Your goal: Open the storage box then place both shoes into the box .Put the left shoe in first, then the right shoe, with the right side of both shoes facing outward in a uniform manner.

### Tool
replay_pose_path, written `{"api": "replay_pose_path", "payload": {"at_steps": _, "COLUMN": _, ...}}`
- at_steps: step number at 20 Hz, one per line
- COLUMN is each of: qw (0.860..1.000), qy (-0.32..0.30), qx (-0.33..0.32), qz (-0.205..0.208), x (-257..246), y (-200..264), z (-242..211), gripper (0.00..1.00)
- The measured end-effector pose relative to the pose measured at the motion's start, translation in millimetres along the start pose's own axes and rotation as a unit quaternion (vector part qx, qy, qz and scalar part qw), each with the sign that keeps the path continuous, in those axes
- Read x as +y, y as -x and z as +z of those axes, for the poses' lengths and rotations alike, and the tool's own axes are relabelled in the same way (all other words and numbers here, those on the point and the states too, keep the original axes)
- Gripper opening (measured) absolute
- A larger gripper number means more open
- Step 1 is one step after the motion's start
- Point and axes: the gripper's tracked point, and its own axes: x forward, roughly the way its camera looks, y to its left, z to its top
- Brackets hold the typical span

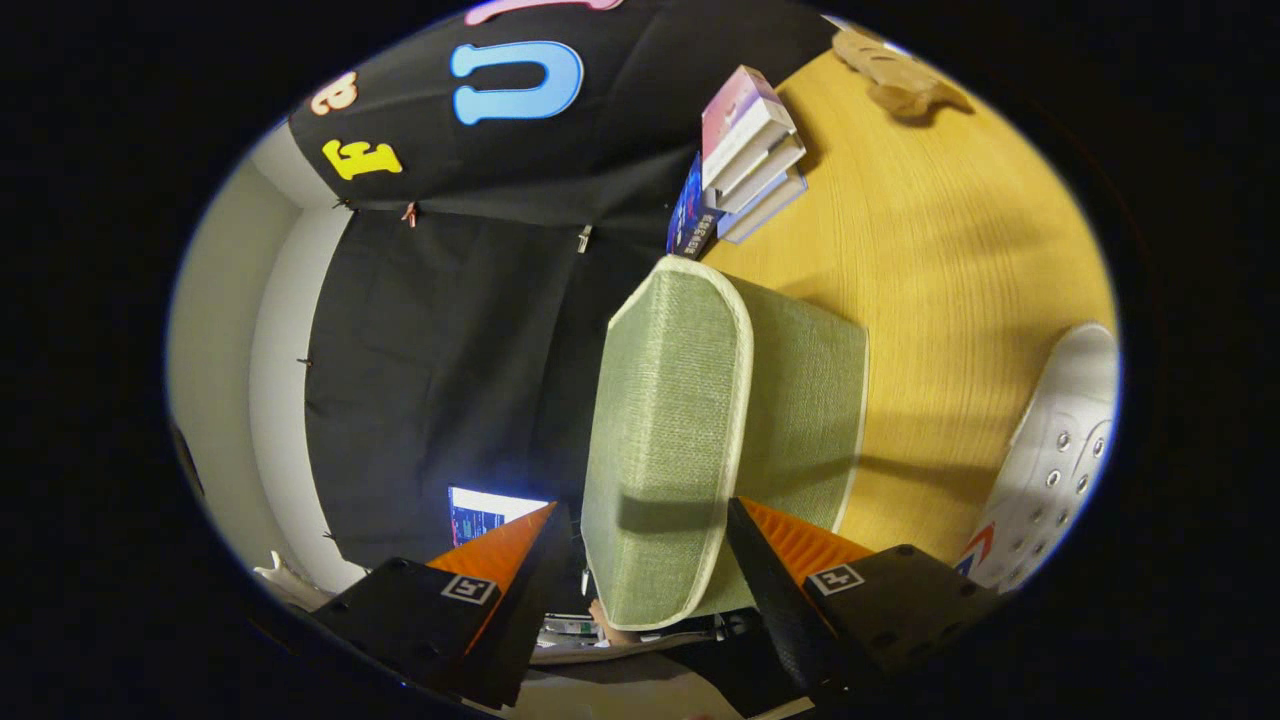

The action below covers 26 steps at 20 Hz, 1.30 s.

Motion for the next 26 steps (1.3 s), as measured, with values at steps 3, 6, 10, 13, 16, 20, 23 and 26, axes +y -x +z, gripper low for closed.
{"api": "replay_pose_path", "payload": {"at_steps": 3, "qw": 0.998, "qy": -0.042, "qx": 0.006, "qz": 0.045, "x": 3.0, "y": -5.8, "z": 0.3, "gripper": 0.97}}
{"api": "replay_pose_path", "payload": {"at_steps": 6, "qw": 0.997, "qy": -0.046, "qx": 0.008, "qz": 0.065, "x": -2.6, "y": -9.9, "z": -3.2, "gripper": 0.86}}
{"api": "replay_pose_path", "payload": {"at_steps": 10, "qw": 0.995, "qy": -0.069, "qx": 0.007, "qz": 0.074, "x": -16.6, "y": -1.5, "z": -8.0, "gripper": 0.44}}
{"api": "replay_pose_path", "payload": {"at_steps": 13, "qw": 0.995, "qy": -0.06, "qx": -0.017, "qz": 0.079, "x": -9.4, "y": 6.6, "z": -5.8, "gripper": 0.13}}
{"api": "replay_pose_path", "payload": {"at_steps": 16, "qw": 0.993, "qy": -0.044, "qx": -0.029, "qz": 0.101, "x": 18.4, "y": 13.7, "z": -7.4, "gripper": 0.05}}
{"api": "replay_pose_path", "payload": {"at_steps": 20, "qw": 0.987, "qy": -0.03, "qx": -0.068, "qz": 0.141, "x": 70.6, "y": 23.9, "z": 1.5, "gripper": 0.05}}
{"api": "replay_pose_path", "payload": {"at_steps": 23, "qw": 0.985, "qy": -0.01, "qx": -0.08, "qz": 0.155, "x": 106.6, "y": 18.1, "z": 4.3, "gripper": 0.05}}
{"api": "replay_pose_path", "payload": {"at_steps": 26, "qw": 0.982, "qy": 0.014, "qx": -0.096, "qz": 0.16, "x": 142.0, "y": 6.5, "z": 9.6, "gripper": 0.05}}
